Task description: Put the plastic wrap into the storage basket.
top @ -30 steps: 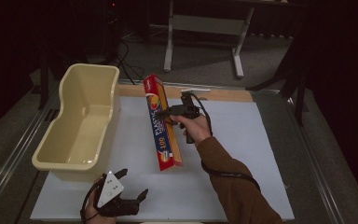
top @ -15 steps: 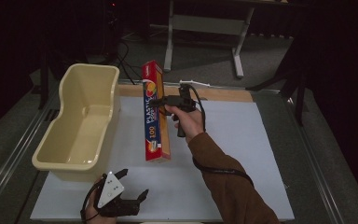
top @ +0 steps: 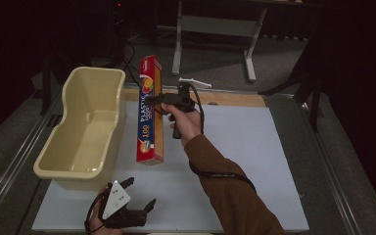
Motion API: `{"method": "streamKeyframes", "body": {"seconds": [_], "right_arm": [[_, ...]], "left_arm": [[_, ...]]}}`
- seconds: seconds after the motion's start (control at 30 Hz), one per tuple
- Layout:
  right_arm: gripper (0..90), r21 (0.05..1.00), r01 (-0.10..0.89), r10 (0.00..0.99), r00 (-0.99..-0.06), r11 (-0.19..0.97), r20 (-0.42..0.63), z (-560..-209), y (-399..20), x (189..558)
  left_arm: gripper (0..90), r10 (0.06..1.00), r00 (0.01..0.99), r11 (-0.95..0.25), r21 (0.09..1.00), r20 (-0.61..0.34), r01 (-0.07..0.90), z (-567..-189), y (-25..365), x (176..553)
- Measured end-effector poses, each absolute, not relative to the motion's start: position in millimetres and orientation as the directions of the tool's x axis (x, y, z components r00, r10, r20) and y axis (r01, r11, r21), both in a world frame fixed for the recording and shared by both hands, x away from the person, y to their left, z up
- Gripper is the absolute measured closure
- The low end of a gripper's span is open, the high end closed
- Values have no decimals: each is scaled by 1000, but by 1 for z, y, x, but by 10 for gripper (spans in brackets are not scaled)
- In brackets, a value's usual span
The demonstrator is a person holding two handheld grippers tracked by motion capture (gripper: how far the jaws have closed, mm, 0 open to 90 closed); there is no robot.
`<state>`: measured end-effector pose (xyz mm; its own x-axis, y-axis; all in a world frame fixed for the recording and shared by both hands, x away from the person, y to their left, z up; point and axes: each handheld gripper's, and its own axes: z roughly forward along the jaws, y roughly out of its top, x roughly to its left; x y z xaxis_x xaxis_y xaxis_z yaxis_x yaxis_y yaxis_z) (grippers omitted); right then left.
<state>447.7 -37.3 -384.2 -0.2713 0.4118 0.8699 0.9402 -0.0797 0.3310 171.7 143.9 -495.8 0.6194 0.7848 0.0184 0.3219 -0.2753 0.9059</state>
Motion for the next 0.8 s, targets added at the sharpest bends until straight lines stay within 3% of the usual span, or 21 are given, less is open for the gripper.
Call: {"method": "streamKeyframes", "body": {"seconds": [0.8], "right_arm": [[390,358,930,356,-306,-87,883,-367,9,435]], "left_arm": [[92,784,621,-265,914,19,307,-495,143,170]]}}
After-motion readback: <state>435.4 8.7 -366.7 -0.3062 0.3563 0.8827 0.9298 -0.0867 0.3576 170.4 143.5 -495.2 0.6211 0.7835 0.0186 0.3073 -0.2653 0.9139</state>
